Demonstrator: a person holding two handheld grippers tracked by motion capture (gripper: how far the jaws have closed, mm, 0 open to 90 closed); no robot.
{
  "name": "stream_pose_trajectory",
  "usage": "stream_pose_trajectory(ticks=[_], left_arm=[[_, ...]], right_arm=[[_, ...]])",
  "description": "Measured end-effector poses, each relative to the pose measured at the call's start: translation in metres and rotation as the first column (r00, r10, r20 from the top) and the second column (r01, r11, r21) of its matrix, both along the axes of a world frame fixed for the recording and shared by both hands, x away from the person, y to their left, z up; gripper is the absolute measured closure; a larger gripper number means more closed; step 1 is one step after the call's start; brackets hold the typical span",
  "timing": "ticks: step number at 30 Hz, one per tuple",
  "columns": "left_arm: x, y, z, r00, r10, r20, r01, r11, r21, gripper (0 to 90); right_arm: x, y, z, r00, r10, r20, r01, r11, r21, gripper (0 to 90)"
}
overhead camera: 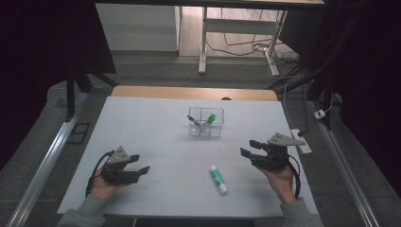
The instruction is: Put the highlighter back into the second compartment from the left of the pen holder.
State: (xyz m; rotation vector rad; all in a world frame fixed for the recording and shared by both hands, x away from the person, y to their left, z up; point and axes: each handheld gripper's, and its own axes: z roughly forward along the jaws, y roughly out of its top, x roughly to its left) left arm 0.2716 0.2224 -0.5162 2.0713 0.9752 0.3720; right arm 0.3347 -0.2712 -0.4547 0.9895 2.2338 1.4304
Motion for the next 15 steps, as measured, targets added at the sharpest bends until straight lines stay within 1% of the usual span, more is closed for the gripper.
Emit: stream_pose_trajectory(ticks=[4,10,15], left_arm=[[-0.0002,-0.0001,0.0002,1.0000,0.000,0.001,0.000,1.0000,0.001,35.5],[-0.0003,0.0007,0.0007,1.0000,0.000,0.003,0.000,1.0000,-0.001,35.5],[-0.0004,0.0001,0.0005,1.0000,0.000,0.004,0.000,1.0000,0.004,35.5]], right_arm=[[-0.0032,-0.0030,-0.0004,1.0000,0.009,0.000,-0.009,0.9999,-0.013,42.6],[-0.0063,-0.0039,-0.0035,0.9997,0.025,-0.009,-0.025,0.9974,-0.068,42.2],[-0.0080,-0.0038,-0.0049,0.9993,0.031,-0.019,-0.032,0.9968,-0.073,42.1]])
